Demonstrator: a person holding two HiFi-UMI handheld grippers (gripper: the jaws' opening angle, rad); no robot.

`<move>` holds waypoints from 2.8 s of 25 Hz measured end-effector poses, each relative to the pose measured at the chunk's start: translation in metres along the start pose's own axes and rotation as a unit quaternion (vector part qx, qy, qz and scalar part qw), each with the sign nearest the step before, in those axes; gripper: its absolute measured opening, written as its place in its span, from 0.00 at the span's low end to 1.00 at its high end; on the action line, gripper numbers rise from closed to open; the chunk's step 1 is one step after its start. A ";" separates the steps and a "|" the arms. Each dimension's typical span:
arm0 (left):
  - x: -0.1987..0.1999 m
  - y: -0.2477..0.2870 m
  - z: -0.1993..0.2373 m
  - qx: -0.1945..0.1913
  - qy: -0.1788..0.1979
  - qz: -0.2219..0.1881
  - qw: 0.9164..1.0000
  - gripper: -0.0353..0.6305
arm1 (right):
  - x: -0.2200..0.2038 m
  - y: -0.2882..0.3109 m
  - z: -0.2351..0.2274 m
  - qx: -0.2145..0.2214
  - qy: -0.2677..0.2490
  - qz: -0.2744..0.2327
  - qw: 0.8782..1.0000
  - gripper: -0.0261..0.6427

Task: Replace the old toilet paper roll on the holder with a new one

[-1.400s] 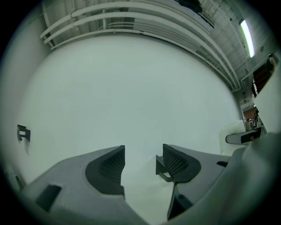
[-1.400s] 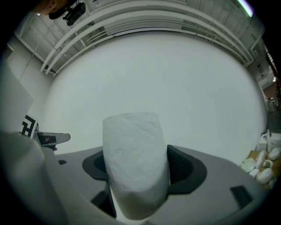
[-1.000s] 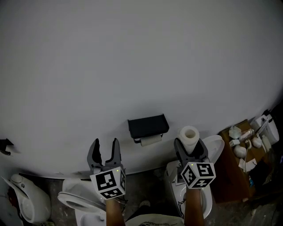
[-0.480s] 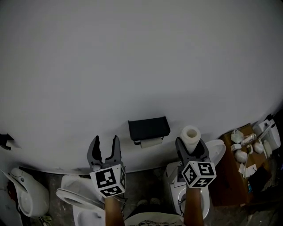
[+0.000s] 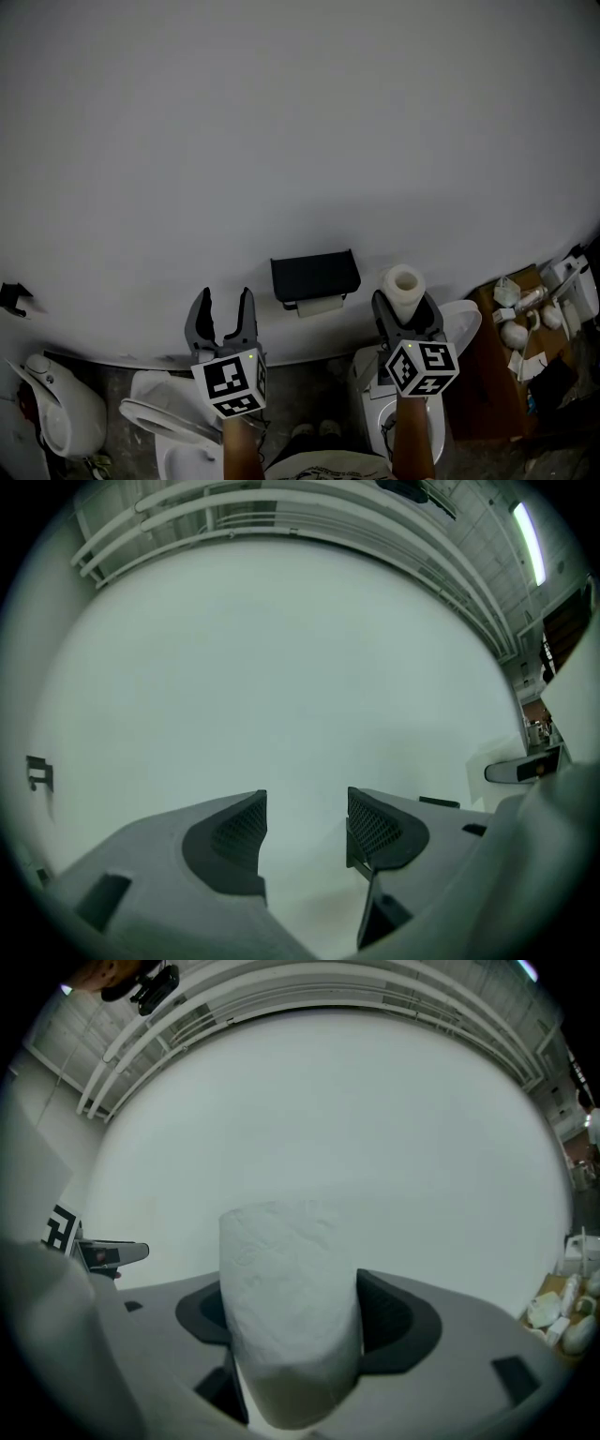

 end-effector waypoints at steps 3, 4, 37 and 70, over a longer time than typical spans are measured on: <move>-0.002 0.002 0.000 0.004 0.028 0.005 1.000 0.43 | -0.001 0.001 -0.002 0.001 -0.002 0.003 1.000 0.54; -0.002 0.002 0.000 0.004 0.043 0.008 0.999 0.43 | -0.002 0.001 -0.002 0.001 -0.003 0.004 1.000 0.54; -0.089 0.012 -0.095 -0.093 0.542 0.159 0.820 0.44 | -0.015 -0.015 -0.024 -0.036 0.003 0.015 0.999 0.54; -0.116 0.068 -0.200 -0.135 0.636 0.128 0.749 0.35 | -0.012 -0.078 -0.114 -0.146 0.015 0.010 0.989 0.54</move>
Point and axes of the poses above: the fingertips, and each gripper's own axes: y forward along the fingers, z to its left, x out of its top, the point moved 7 cm from there along -y, backward along the fingers, and after that the axes turned 3 degrees about y, right-handed, at the moved point
